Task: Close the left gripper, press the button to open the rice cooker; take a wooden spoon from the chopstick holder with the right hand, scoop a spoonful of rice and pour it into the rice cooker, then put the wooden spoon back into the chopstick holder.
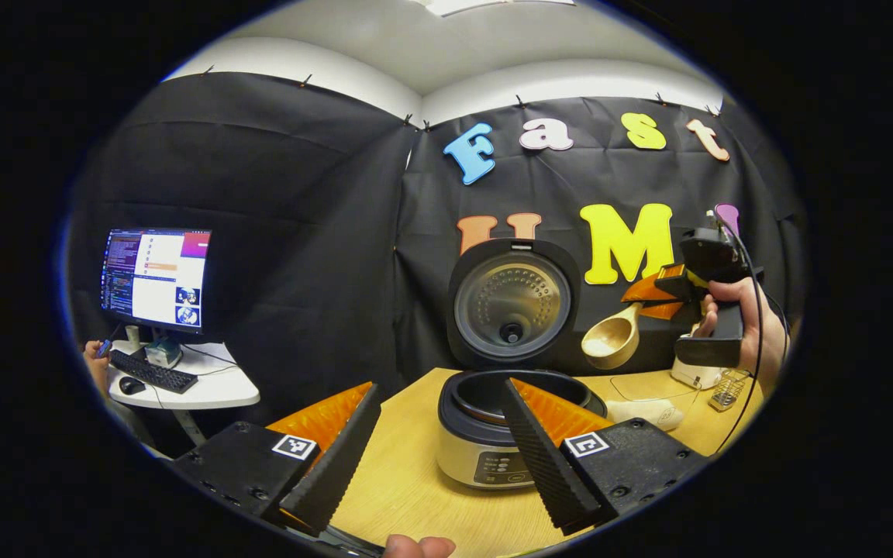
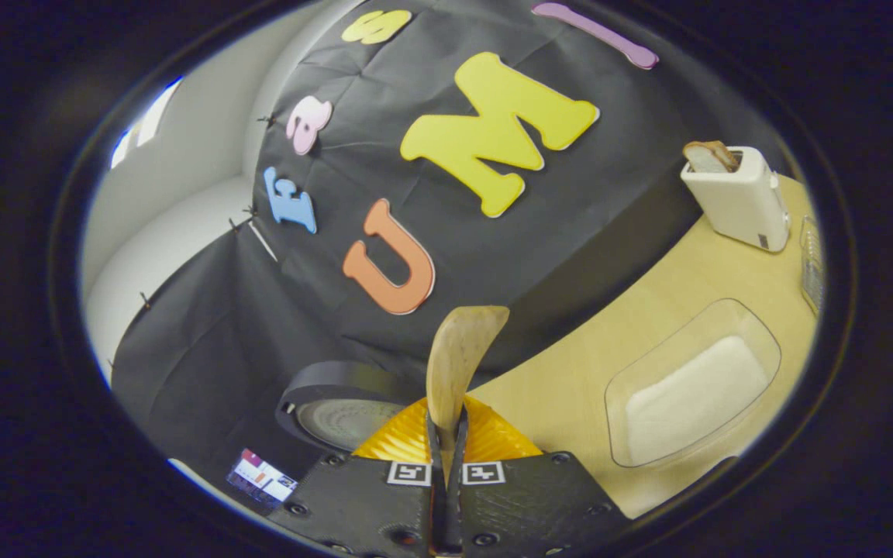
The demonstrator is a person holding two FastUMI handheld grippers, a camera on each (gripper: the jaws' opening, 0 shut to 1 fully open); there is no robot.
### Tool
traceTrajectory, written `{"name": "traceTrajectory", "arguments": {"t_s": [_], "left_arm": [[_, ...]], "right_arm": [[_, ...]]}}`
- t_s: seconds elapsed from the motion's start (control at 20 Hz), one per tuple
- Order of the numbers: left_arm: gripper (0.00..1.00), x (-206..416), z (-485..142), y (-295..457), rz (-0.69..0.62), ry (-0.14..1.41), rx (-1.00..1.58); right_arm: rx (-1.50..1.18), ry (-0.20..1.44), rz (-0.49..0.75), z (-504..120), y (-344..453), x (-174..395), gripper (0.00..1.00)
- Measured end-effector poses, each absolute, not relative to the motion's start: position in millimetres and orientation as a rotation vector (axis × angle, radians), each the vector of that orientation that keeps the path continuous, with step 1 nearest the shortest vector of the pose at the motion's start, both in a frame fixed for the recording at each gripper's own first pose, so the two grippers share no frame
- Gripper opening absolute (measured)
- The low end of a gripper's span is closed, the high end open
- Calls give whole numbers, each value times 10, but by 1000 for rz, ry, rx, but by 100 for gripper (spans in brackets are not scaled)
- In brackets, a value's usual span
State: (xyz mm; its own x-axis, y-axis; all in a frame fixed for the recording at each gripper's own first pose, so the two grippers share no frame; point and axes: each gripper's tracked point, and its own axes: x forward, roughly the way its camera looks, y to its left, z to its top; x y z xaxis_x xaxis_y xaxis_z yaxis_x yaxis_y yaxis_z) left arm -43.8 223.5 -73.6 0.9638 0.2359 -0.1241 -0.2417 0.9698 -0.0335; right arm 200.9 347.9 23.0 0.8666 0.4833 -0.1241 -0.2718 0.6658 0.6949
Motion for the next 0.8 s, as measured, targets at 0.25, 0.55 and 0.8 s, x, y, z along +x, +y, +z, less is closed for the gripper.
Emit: {"name": "traceTrajectory", "arguments": {"t_s": [0.25, 0.55, 0.8], "left_arm": [[100, -483, -745, 2385, 269, 120, -47], [100, -473, -760, 2384, 264, 124, -51], [100, -478, -745, 2429, 271, 110, -64]], "right_arm": [[578, 291, 458, 160, 3898, 1960, 0], [383, 220, 484, 181, 4217, 1878, 0], [279, 198, 483, 139, 4308, 1932, 0]]}}
